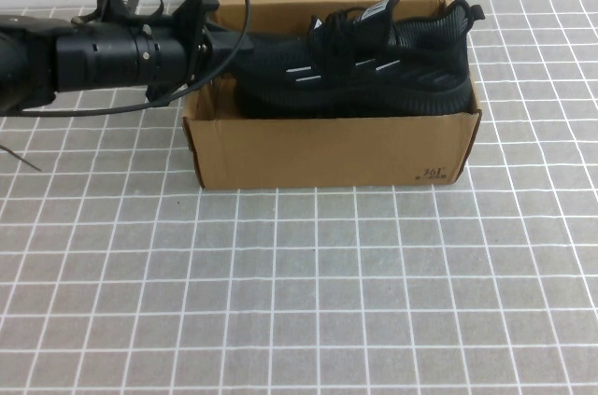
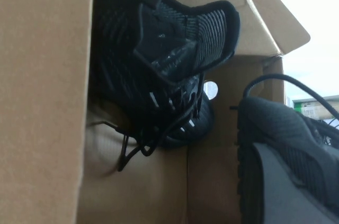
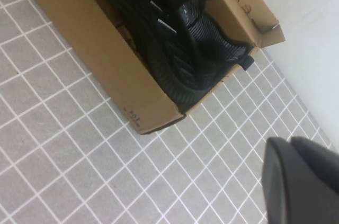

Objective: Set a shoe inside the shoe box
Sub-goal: Place the shoe in the shoe box

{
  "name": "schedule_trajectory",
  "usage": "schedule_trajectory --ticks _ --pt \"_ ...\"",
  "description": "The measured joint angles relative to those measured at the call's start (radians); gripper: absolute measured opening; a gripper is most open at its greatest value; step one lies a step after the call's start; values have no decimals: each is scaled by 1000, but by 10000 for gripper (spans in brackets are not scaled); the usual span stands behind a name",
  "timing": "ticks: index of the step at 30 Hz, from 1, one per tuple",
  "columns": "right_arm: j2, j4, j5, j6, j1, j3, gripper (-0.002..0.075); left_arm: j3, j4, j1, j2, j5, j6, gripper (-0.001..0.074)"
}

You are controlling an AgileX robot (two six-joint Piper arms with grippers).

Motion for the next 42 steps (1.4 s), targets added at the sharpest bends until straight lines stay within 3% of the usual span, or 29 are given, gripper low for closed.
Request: schedule_trajectory --ticks 17,24,29,42 --pt "0 2 0 0 0 0 -16 0 41 0 0 3 -8 113" --pt "0 2 0 0 0 0 -16 0 61 16 0 60 -12 230" --pt "0 4 0 0 0 0 -16 -2 70 72 0 132 -13 273" --pt "61 8 -8 0 0 0 -16 -7 -38 269 0 387 18 275"
